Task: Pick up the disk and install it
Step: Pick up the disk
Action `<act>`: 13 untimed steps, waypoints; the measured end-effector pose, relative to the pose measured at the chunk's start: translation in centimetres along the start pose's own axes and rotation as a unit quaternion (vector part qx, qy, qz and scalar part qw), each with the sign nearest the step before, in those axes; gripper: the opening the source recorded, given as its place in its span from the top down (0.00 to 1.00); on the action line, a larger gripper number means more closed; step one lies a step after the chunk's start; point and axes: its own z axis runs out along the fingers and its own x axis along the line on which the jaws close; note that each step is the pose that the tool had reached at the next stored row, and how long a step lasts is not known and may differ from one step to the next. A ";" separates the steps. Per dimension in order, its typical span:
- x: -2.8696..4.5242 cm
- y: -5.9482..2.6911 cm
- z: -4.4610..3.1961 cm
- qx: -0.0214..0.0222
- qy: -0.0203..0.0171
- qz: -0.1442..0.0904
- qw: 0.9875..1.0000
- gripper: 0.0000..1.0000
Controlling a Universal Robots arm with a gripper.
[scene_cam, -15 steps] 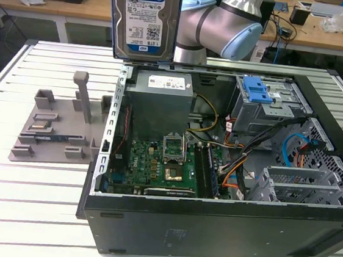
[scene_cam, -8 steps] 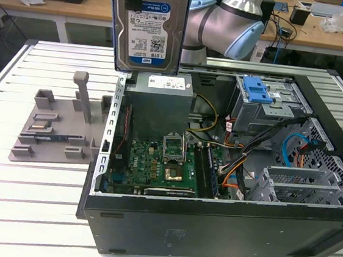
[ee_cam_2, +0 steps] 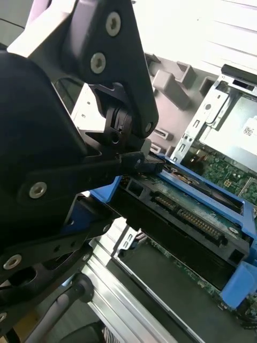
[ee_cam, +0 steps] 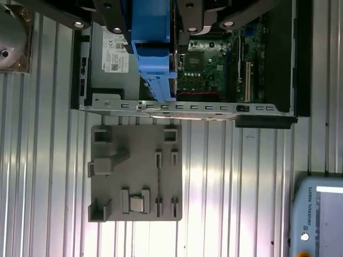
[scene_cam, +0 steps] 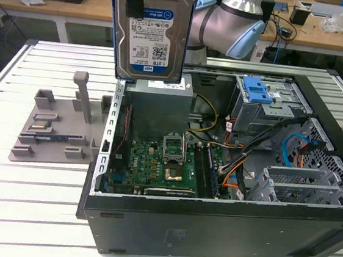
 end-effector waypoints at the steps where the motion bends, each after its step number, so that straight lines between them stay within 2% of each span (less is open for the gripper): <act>1: 0.17 -0.02 0.00 0.000 0.000 0.000 1.000 0.63; 9: 1.56 -0.14 0.03 0.000 0.000 0.000 1.000 0.63; 10: 2.24 -0.17 0.06 0.000 0.000 0.000 1.000 0.63; 13: 3.04 -0.21 0.08 0.000 0.000 0.000 1.000 0.63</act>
